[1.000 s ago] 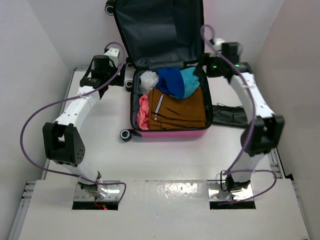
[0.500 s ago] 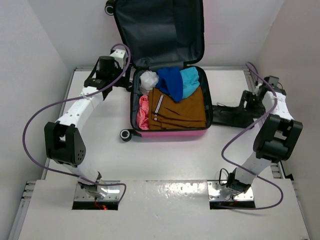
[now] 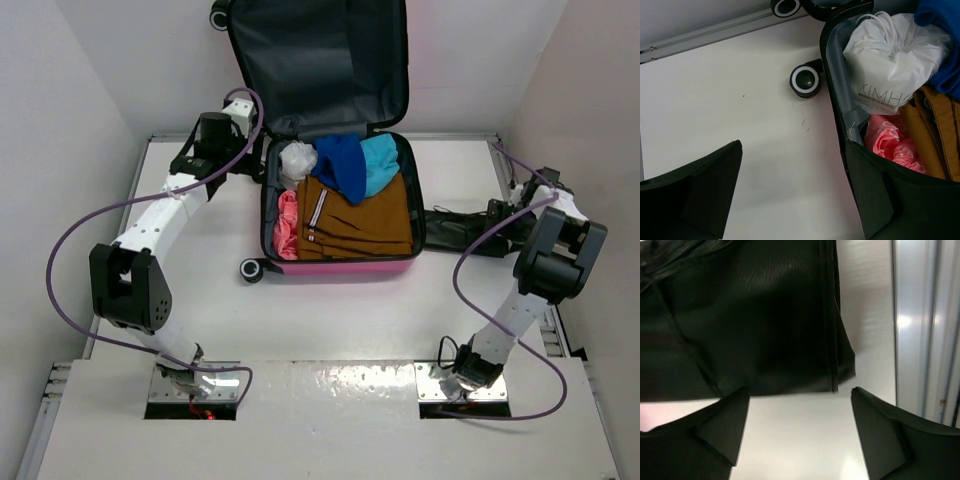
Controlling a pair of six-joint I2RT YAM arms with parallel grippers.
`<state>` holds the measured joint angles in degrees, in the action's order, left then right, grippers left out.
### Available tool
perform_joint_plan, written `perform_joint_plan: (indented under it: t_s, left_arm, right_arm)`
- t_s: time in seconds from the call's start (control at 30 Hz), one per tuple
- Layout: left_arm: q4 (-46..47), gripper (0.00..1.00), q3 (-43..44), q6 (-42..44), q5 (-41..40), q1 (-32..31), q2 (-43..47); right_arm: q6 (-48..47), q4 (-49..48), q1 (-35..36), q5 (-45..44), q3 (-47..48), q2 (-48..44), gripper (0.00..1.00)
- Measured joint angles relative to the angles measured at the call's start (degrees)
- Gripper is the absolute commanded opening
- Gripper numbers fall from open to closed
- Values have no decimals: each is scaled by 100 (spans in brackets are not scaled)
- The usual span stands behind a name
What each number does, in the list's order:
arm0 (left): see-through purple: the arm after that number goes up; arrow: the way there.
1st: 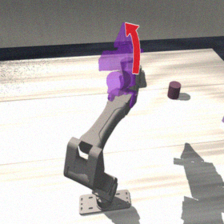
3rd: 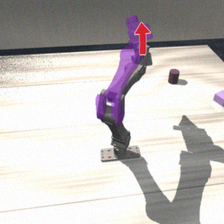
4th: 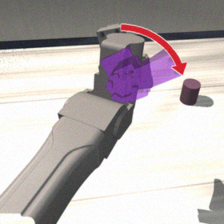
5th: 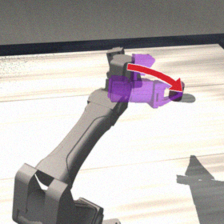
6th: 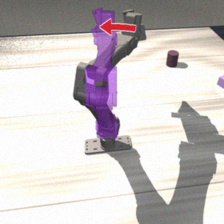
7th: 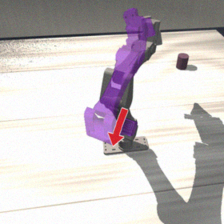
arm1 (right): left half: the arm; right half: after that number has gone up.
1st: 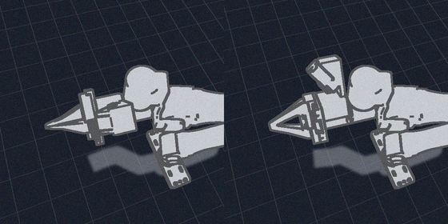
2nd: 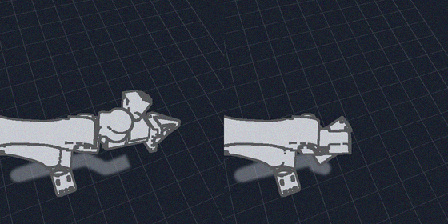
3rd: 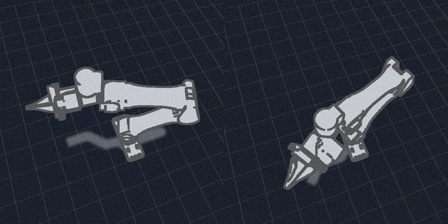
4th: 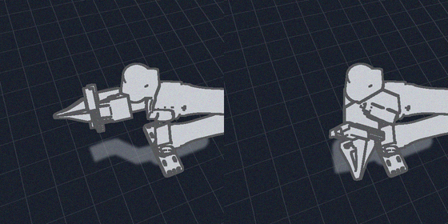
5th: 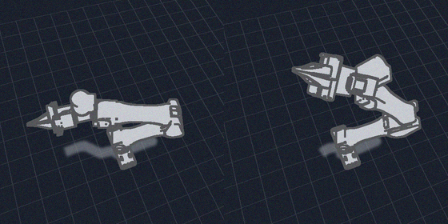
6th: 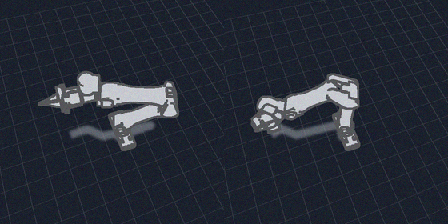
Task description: Pack the luggage
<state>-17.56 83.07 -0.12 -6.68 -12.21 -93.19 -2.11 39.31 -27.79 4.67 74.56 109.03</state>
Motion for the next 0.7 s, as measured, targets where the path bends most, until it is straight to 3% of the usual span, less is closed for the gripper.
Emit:
perform_joint_plan:
  t_s: [0.2, 0.33, 0.37, 0.57, 0.7]
  left_arm:
    - [-2, 89, 0, 4, -20, -37, 0]
    - [-2, 89, 0, 4, -22, -37, 0]
    - [0, 89, 0, 4, -22, -37, 0]
    - [-2, 89, 0, 2, -22, -37, 0]
    - [0, 89, 0, 2, -20, -46, -9]
  right_arm:
    - [-105, -42, 0, 122, 173, 522, 56]
    - [-234, -24, -26, 190, 258, 581, 8]
    - [-251, -15, -31, 208, 297, 592, 3]
    - [-289, 48, -17, 466, 476, 514, 0]
    - [-284, 415, -20, 675, 715, -131, 0]
